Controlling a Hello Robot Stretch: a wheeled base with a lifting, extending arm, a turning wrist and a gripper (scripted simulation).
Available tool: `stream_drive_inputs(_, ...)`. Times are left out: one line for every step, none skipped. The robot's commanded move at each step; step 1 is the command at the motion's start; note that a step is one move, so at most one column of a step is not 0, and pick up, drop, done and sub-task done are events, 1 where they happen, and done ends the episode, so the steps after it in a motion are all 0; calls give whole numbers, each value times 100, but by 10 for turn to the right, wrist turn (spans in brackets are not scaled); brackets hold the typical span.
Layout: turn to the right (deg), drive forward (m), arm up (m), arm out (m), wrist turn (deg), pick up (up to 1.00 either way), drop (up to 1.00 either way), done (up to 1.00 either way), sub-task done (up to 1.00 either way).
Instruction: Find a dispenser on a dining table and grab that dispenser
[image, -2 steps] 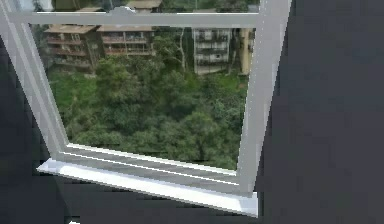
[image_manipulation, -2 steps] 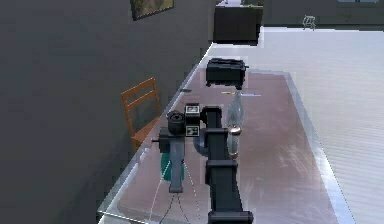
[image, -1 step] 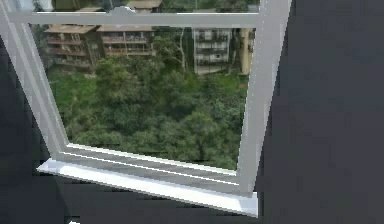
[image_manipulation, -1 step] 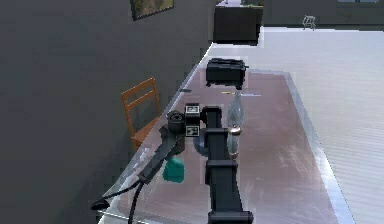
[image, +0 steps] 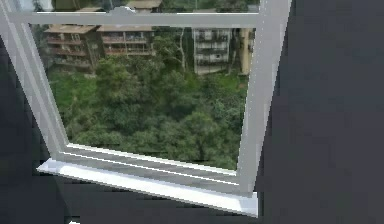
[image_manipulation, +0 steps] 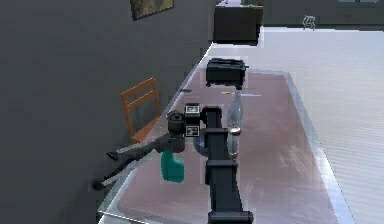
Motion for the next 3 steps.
stream_drive_inputs(0, 0, 0, 0, 450, 0, 0, 0, 0)
stream_drive_inputs(0, 0, 0, 0, 420, 0, 0, 0, 0)
stream_drive_inputs(0, 0, -30, 0, 0, 0, 0, 0, 0)
